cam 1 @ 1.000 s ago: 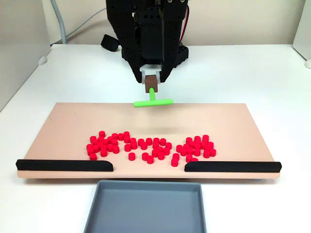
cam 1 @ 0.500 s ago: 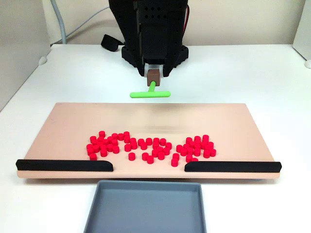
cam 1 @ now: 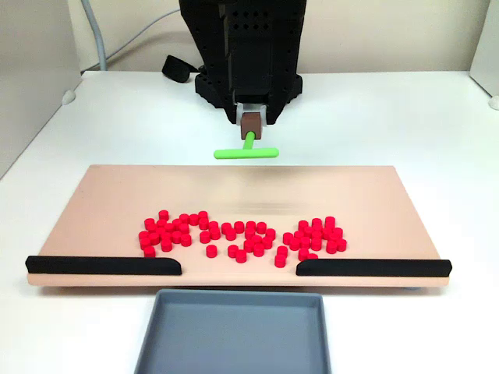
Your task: Grasp a green tool by the dark brown handle.
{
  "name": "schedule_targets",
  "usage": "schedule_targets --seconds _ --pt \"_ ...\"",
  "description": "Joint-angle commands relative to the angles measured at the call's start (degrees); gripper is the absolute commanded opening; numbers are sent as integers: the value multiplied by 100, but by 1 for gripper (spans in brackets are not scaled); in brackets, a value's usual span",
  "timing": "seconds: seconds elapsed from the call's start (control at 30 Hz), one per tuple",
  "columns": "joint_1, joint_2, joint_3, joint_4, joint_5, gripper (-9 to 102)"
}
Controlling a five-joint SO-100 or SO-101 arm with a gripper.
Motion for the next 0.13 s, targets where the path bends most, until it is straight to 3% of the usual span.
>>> schedule_targets --seconds 0.0,0.1 --pt "-26 35 -202 -53 53 0" --pt "-26 62 -202 -53 44 0"
